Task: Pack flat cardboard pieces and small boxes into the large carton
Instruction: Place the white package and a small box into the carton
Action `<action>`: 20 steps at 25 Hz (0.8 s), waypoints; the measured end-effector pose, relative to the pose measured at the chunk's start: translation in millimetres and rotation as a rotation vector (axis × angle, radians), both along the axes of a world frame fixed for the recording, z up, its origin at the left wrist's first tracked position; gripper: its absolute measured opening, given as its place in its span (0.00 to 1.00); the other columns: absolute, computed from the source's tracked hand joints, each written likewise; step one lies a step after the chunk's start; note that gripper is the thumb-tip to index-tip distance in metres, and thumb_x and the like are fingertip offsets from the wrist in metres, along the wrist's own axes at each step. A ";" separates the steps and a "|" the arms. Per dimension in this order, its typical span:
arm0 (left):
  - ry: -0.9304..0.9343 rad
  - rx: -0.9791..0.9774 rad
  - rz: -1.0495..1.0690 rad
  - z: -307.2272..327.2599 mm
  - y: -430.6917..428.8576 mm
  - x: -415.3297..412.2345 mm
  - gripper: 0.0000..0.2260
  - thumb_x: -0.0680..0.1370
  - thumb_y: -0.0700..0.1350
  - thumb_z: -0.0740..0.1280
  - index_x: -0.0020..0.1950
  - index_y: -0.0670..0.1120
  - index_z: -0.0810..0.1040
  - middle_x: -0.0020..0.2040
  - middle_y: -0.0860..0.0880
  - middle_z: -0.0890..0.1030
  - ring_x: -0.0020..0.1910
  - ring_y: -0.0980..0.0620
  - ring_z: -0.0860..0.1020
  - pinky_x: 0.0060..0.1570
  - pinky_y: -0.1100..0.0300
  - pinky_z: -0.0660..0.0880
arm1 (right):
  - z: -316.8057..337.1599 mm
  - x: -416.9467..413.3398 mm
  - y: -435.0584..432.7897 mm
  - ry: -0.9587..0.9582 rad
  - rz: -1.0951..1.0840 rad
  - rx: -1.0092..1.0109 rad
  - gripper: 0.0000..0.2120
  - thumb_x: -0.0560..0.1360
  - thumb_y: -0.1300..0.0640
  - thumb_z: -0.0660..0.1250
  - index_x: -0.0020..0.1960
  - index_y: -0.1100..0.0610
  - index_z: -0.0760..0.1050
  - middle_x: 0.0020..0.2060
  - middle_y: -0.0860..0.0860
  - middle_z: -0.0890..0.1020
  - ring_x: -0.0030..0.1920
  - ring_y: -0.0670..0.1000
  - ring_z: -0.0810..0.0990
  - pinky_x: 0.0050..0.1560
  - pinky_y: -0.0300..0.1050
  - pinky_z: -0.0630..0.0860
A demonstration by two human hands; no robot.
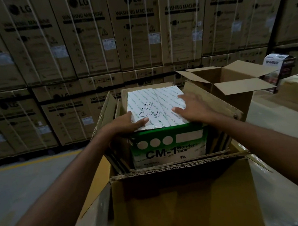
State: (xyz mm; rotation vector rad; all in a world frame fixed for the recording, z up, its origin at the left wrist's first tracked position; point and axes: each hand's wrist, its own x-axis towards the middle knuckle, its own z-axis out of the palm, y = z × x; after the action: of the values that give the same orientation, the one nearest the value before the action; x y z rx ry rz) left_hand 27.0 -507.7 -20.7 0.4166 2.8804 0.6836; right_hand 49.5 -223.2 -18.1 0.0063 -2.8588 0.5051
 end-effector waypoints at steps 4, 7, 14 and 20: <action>0.127 0.094 0.016 -0.1 -1.5 6.1 0.32 0.72 0.74 0.49 0.48 0.47 0.72 0.45 0.46 0.73 0.45 0.47 0.75 0.47 0.53 0.69 | 0.3 -21.1 -44.7 -0.180 0.056 0.016 0.23 0.83 0.37 0.54 0.52 0.54 0.77 0.56 0.59 0.78 0.65 0.61 0.74 0.66 0.58 0.71; 0.143 0.170 0.049 1.3 -10.8 16.2 0.27 0.78 0.69 0.50 0.46 0.47 0.73 0.43 0.44 0.75 0.42 0.45 0.77 0.45 0.53 0.73 | 10.1 -28.6 -70.6 -0.099 0.017 -0.470 0.15 0.83 0.46 0.60 0.48 0.57 0.76 0.42 0.53 0.77 0.45 0.54 0.77 0.43 0.46 0.73; 0.263 0.952 0.334 67.4 -43.5 31.0 0.19 0.82 0.62 0.60 0.57 0.49 0.79 0.52 0.47 0.81 0.48 0.48 0.81 0.43 0.53 0.80 | 47.2 -5.3 -141.1 -0.237 0.644 -0.590 0.19 0.87 0.51 0.54 0.75 0.52 0.71 0.70 0.53 0.76 0.67 0.53 0.75 0.66 0.52 0.71; 0.306 -0.006 0.527 36.4 -97.6 24.6 0.15 0.75 0.42 0.69 0.61 0.52 0.82 0.57 0.45 0.82 0.52 0.44 0.82 0.52 0.47 0.82 | 1.8 -9.9 -168.1 -0.078 0.702 0.001 0.21 0.84 0.51 0.60 0.76 0.48 0.70 0.73 0.48 0.75 0.71 0.52 0.73 0.70 0.51 0.71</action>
State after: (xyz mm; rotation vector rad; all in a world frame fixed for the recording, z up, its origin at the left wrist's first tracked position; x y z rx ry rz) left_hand 51.6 -605.4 15.7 -0.2844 3.3121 0.7324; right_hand 39.7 -391.3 -16.4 1.0317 -2.8674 0.6311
